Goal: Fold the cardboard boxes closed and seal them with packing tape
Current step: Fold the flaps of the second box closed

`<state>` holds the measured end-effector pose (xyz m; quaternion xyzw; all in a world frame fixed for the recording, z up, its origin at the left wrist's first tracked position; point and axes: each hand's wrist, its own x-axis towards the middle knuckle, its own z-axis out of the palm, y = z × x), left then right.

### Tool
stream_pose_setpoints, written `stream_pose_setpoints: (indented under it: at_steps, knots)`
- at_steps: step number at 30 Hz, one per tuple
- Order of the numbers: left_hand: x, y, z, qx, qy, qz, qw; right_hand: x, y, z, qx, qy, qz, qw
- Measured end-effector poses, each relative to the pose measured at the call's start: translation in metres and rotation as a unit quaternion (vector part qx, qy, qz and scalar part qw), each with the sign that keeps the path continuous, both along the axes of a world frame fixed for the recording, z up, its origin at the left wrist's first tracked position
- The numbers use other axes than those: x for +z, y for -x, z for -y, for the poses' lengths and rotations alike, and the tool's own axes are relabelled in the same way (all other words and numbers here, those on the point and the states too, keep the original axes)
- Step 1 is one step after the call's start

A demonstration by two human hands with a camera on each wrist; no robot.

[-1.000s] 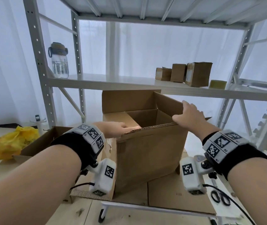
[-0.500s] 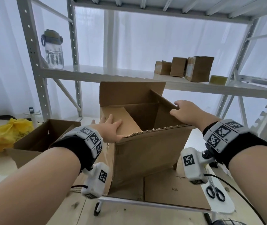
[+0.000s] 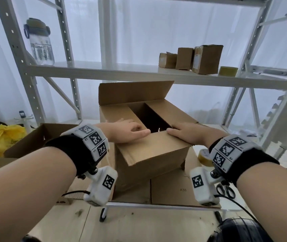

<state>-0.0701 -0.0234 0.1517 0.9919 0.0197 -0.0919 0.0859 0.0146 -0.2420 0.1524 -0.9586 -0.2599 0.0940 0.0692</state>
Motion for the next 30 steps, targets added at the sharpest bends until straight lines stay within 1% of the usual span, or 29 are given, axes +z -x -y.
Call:
stream_pose_setpoints:
  at_steps: [2, 6, 8, 10, 13, 15, 16, 18, 19, 20, 22, 24, 26, 28, 30]
  knots:
    - [-0.002, -0.005, 0.011, 0.001, -0.056, -0.037, 0.998, -0.010, -0.002, 0.002, -0.001, 0.001, 0.026, 1.000]
    - [-0.003, -0.010, 0.024, -0.024, -0.077, -0.060, 0.995, -0.014, 0.002, 0.006, -0.013, 0.009, 0.023, 1.000]
    - [-0.006, -0.011, 0.026, -0.030, -0.096, -0.063, 0.993, -0.013, 0.005, 0.005, -0.026, 0.013, 0.017, 0.999]
    - [-0.012, -0.011, 0.027, -0.032, -0.091, -0.055, 0.994, -0.014, 0.005, 0.002, -0.035, 0.030, 0.022, 0.999]
    - [-0.017, -0.011, 0.022, -0.034, -0.056, -0.019, 0.998, -0.012, 0.003, -0.003, -0.034, 0.070, 0.018, 0.997]
    - [-0.018, -0.008, 0.014, -0.045, -0.022, 0.011, 0.999, -0.008, 0.000, -0.005, -0.049, 0.063, -0.008, 0.997]
    - [-0.018, -0.006, 0.010, -0.051, 0.006, 0.027, 0.998, -0.005, -0.001, -0.005, -0.062, 0.041, -0.031, 0.997]
    - [-0.015, 0.003, 0.002, -0.054, 0.074, 0.056, 0.994, 0.003, 0.000, -0.006, -0.081, -0.031, -0.093, 0.992]
    - [-0.014, 0.008, -0.003, -0.052, 0.100, 0.066, 0.991, 0.007, 0.001, -0.006, -0.085, -0.073, -0.113, 0.987]
    - [-0.013, 0.013, -0.010, -0.049, 0.122, 0.070, 0.989, 0.010, 0.001, -0.007, -0.083, -0.114, -0.112, 0.984]
    - [-0.011, 0.022, -0.022, -0.055, 0.149, 0.057, 0.986, 0.018, 0.000, -0.010, -0.075, -0.203, -0.071, 0.974]
    - [-0.011, 0.027, -0.032, -0.049, 0.178, 0.056, 0.981, 0.028, 0.000, -0.012, -0.076, -0.284, -0.015, 0.956]
    - [-0.012, 0.025, -0.038, -0.017, 0.196, 0.069, 0.978, 0.040, 0.007, -0.016, -0.051, -0.307, 0.057, 0.949]
    - [-0.018, 0.016, -0.047, 0.022, 0.230, 0.085, 0.969, 0.050, 0.020, -0.024, 0.000, -0.311, 0.124, 0.942]
    - [-0.024, 0.010, -0.055, 0.053, 0.297, 0.114, 0.946, 0.053, 0.033, -0.035, 0.066, -0.295, 0.167, 0.939]
